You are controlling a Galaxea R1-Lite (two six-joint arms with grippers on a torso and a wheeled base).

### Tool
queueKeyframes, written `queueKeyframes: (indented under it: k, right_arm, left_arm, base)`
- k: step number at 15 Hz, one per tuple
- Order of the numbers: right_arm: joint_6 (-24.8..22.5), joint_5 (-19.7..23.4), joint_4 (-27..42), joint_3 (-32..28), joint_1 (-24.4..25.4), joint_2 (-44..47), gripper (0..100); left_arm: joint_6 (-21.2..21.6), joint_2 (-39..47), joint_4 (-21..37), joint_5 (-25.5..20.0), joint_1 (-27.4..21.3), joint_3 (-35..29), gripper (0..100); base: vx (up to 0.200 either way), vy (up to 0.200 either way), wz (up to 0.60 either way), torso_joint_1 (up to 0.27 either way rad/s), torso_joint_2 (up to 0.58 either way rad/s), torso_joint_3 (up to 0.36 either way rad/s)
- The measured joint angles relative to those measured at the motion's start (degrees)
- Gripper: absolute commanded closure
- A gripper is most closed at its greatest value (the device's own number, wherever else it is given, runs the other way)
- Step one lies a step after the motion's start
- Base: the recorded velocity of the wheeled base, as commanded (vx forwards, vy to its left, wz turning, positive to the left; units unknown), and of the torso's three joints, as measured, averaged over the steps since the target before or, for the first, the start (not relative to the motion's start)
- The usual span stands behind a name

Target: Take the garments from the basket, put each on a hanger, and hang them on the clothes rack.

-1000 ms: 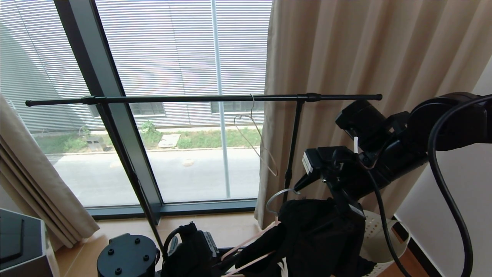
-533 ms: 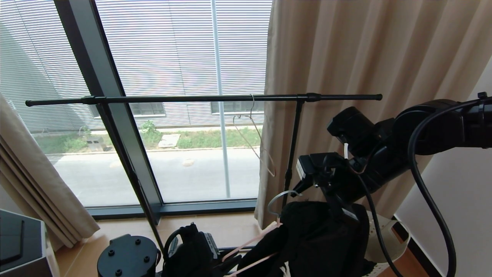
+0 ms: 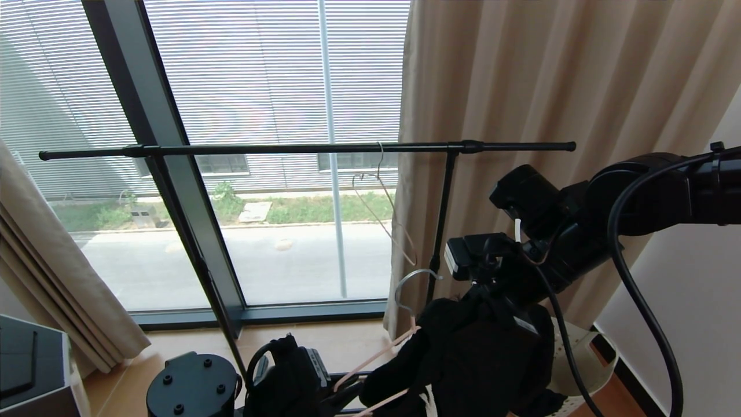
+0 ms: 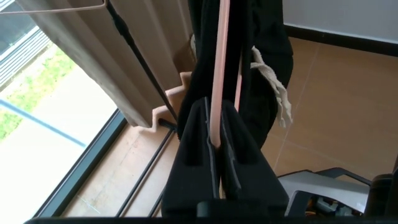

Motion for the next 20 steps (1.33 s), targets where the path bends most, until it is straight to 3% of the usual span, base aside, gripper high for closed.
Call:
queueKeyframes:
  k: [7, 8, 17, 20]
  right_arm:
    - [0.05, -0.09, 0.32, 0.39, 0.0, -0.52, 100]
    - [0.05, -0.06, 0.33, 0.54, 0.05, -0.72, 100]
    - [-0.01, -0.02, 0.33, 1.77, -0.09, -2.62, 100]
    - [0.02, 0.07, 0.27, 1.99, -0.99, -3.83, 100]
  left_arm:
    - [-0.26, 2.04, -3.34, -1.34, 0.55, 0.1, 100]
    - [-0.26, 2.8, -3.5, -1.39, 0.72, 0.1, 0]
    - [-0.91, 5.68, -3.3, -2.27, 2.5, 1.01, 0]
    - [-4.92, 2.93, -3.25, -8.48, 6.67, 0.44, 0]
  base:
    - [0.0, 0.0, 0.0, 0.0, 0.0, 0.0]
    - [0.0, 0.0, 0.0, 0.0, 0.0, 0.0]
    - [0.0, 0.0, 0.0, 0.0, 0.0, 0.0]
    - [0.0, 0.0, 0.0, 0.0, 0.0, 0.0]
